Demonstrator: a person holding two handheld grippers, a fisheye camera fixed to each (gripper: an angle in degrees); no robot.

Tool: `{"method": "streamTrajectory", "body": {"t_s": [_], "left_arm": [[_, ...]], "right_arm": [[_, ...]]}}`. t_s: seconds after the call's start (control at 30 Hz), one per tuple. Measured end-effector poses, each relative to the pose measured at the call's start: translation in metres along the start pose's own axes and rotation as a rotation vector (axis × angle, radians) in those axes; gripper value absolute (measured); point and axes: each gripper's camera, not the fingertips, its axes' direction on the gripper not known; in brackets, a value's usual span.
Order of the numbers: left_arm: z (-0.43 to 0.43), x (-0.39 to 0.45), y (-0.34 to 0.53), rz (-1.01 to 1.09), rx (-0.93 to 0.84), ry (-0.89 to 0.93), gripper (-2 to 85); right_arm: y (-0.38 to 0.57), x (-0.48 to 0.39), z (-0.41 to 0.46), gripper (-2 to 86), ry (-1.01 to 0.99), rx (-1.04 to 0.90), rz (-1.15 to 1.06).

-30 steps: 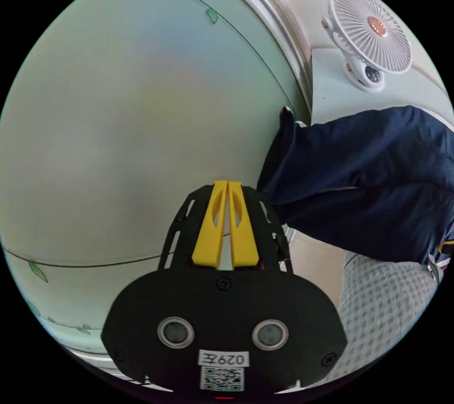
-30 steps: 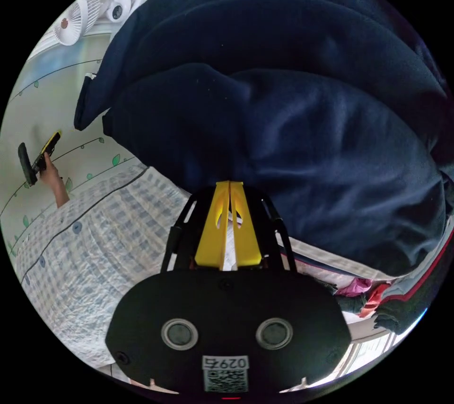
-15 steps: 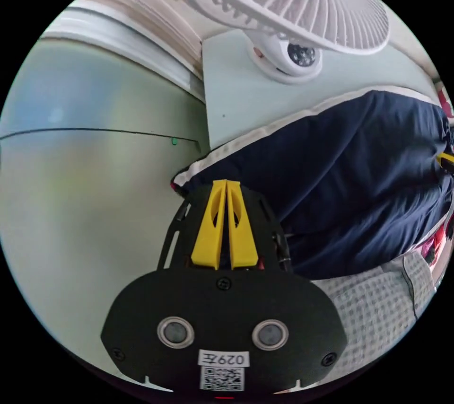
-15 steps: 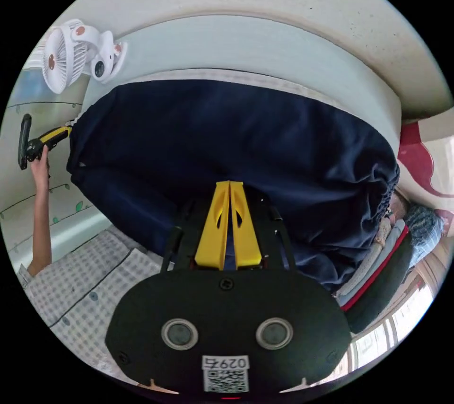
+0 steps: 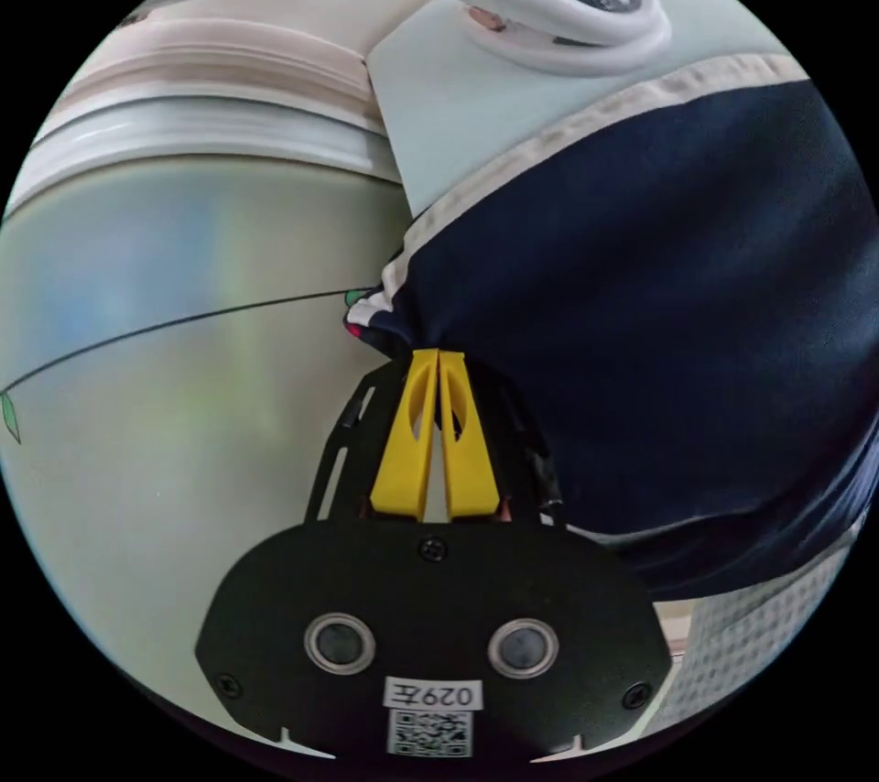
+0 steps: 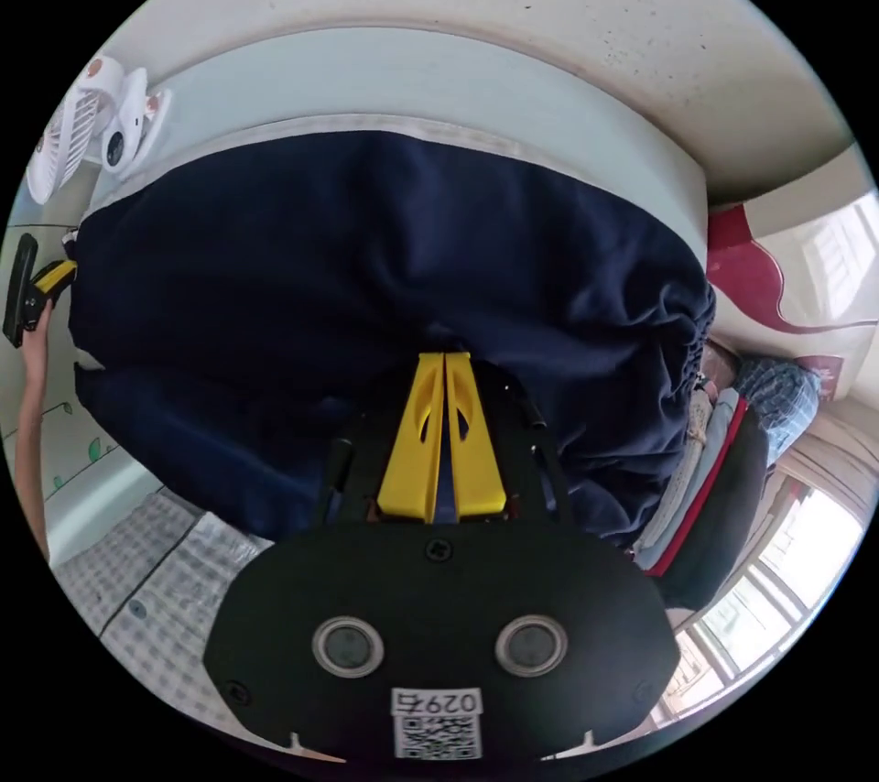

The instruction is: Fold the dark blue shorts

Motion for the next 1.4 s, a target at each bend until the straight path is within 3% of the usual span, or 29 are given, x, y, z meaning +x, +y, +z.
{"method": "streamTrajectory", "body": {"t_s": [0.13,0.27,0.33,0.4,0.63,0.83,1.0,1.13,1.4], "left_arm": [[0.033,-0.037,0.012,-0.089,-0.014,0.212,-1.0],[0.041,-0.058,0.064,-0.157,0.014,0.309,-1.0],[0.029,-0.063,0.130,-0.205,0.089,0.291,-1.0],[0.028,-0.056,0.183,-0.197,0.104,0.298,-1.0],[0.080,0.003,0.369,-0.299,-0.038,0.384,-1.0],[0.152,0.023,0.494,-0.610,-0.071,0.735,-0.6],[0.204,0.032,0.578,-0.739,-0.043,0.879,3.3],[0.257,0.040,0.646,-0.886,-0.011,0.995,8.5],[0.376,0.079,0.730,-1.146,0.116,1.324,11.3]], "right_arm": [[-0.015,0.039,-0.032,-0.5,-0.148,-0.005,0.071],[0.020,0.089,-0.065,-0.4,-0.334,0.041,0.103],[0.084,0.132,-0.101,-0.3,-0.316,0.179,0.234],[0.138,0.165,-0.115,-0.2,-0.314,0.198,0.343],[0.306,0.279,-0.121,7.0,-0.564,0.213,0.715],[0.292,0.315,-0.129,11.4,-0.588,0.115,0.689],[0.272,0.323,-0.139,6.4,-0.589,0.042,0.614],[0.266,0.319,-0.165,1.9,-0.476,-0.020,0.537],[0.273,0.321,-0.228,0.7,-0.388,-0.005,0.451]]}}
